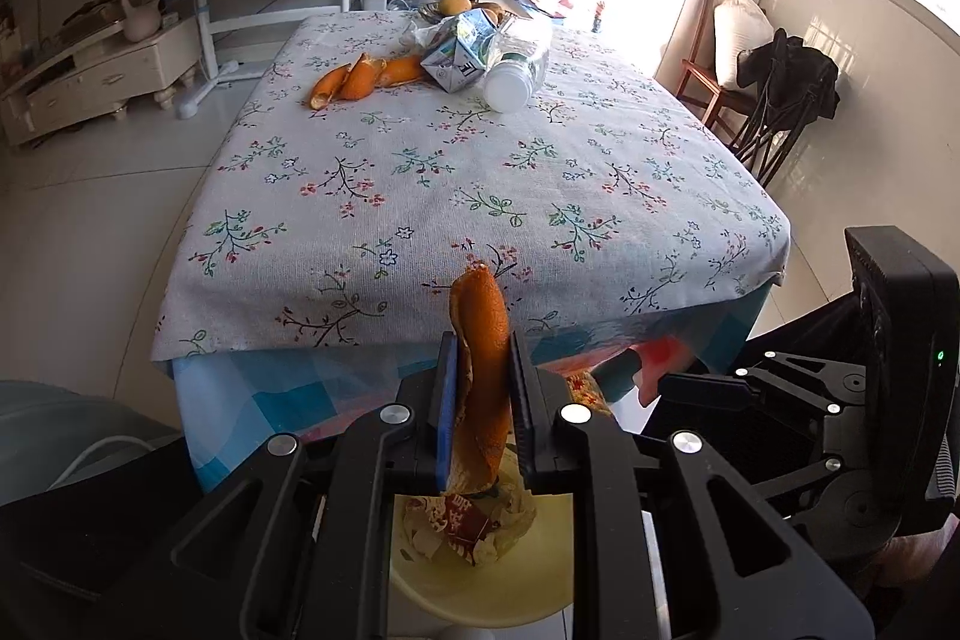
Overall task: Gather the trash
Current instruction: 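Carry the peel and green pouch over the yellow basin and open both tools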
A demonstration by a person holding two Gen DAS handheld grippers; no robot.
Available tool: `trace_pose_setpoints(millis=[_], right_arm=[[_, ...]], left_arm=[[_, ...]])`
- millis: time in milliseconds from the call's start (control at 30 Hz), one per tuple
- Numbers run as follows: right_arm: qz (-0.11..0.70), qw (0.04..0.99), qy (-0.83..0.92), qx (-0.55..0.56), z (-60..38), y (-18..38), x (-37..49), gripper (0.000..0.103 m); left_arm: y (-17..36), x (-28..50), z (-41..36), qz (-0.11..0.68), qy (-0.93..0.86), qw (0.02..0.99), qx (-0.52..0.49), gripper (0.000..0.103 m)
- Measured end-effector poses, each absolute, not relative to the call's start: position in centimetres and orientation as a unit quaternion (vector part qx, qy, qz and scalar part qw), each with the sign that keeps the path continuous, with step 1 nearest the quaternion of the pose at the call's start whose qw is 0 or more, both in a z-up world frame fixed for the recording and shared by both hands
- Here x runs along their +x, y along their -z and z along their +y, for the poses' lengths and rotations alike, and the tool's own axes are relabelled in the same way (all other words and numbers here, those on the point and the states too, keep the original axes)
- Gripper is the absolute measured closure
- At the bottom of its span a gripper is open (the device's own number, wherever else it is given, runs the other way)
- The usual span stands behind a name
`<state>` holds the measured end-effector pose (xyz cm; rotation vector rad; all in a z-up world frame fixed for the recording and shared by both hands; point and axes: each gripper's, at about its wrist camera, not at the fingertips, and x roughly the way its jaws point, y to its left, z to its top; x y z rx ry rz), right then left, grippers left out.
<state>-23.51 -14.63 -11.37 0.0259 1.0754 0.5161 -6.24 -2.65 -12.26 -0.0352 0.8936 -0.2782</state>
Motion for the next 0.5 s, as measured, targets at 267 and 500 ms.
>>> trace_pose_setpoints(millis=[267,500], right_arm=[[0.458,0.865,-0.19,0.077,-18.0,9.6,-22.7,0.031],[0.424,0.883,-0.16,0.122,-20.2,8.6,-22.6,0.028]], left_arm=[[14.0,-7.7,-4.6,0.471,0.179,0.864,0.015,0.087],[14.9,-8.8,-6.2,0.477,0.169,0.859,0.072,0.055]])
